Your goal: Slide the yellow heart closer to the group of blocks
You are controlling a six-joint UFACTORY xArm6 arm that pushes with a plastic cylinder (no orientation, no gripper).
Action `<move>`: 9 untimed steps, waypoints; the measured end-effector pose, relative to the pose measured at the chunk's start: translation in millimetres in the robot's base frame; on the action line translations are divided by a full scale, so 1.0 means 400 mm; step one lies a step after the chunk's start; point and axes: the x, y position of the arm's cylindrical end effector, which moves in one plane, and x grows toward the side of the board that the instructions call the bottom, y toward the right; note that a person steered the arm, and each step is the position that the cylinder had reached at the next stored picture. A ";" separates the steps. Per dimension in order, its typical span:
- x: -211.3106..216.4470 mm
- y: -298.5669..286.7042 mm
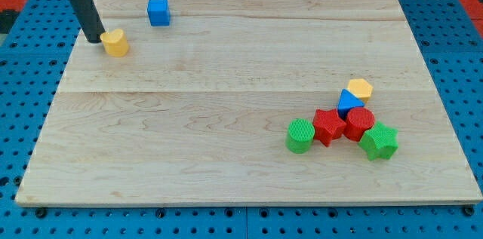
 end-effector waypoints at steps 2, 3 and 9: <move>0.075 0.598; -0.026 0.490; 0.204 0.580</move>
